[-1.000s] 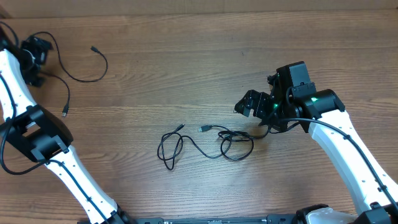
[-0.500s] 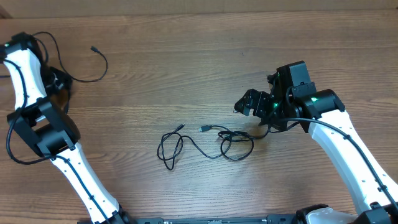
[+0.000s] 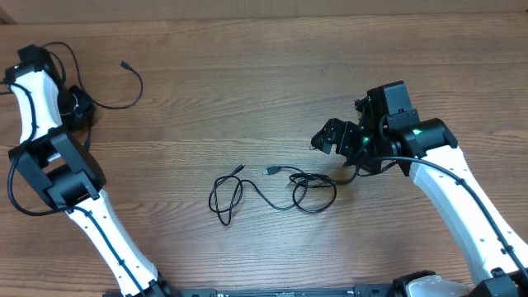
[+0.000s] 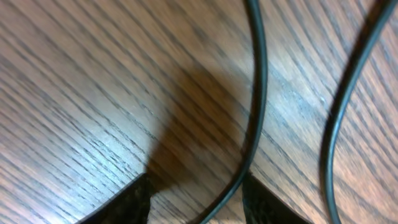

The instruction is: Untangle cables

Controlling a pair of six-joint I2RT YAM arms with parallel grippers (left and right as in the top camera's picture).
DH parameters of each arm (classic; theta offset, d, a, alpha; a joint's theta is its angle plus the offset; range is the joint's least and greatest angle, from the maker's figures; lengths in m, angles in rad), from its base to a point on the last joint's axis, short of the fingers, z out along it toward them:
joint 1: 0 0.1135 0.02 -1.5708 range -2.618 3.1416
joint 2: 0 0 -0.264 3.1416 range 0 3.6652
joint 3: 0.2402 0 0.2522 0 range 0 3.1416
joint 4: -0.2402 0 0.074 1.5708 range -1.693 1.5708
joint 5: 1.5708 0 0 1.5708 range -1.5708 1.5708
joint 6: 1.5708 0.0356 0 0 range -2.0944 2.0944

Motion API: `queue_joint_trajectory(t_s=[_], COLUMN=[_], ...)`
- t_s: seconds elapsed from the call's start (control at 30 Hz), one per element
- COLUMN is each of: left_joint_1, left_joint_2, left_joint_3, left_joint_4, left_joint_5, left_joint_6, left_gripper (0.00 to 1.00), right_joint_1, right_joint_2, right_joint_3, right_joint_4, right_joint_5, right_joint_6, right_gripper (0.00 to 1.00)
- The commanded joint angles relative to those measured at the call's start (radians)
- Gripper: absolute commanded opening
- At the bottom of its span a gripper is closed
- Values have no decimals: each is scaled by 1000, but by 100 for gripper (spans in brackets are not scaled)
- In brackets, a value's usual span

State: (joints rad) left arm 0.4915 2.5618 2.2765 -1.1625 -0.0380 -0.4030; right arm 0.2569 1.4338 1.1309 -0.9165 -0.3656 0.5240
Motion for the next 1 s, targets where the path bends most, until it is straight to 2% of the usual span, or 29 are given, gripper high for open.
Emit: queue_joint_trajectory(t_s=[0.0,0.13,0.23,0.33,0.37,0.47,0.63,0.73,0.83,0.9,0.97], left_joint_1=[5,5,7,11,18,31,41,37,17,-5,-37], left_joint_2=[5,5,4,4,4,4,4,4,4,7,12], left_joint_3=[-64,-105,-94,-36,18,128,288,347,352,343,343], left_joint_4=[21,50,67,69,69,89,195,270,297,294,259], left_joint_5=[39,43,86,216,309,469,675,697,682,641,585], left_joint_6=[37,37,38,35,2,-91,-257,-372,-436,-431,-365], left_gripper=[26,4,4,4,4,4,4,4,4,4,5], right_joint_1=[4,4,4,4,4,4,4,4,4,4,4], right_joint_2=[5,5,5,5,5,5,5,5,5,5,5], right_joint_3=[-6,-6,-6,-6,-6,-6,-6,-6,-6,-6,-6], right_joint_4=[10,10,10,10,10,7,5,5,7,11,11], right_joint_5=[6,6,6,6,6,-3,-10,-10,-9,-9,-9], right_joint_6=[4,3,3,3,3,4,3,3,3,3,3], right_gripper=[97,97,97,97,97,96,96,96,96,96,96])
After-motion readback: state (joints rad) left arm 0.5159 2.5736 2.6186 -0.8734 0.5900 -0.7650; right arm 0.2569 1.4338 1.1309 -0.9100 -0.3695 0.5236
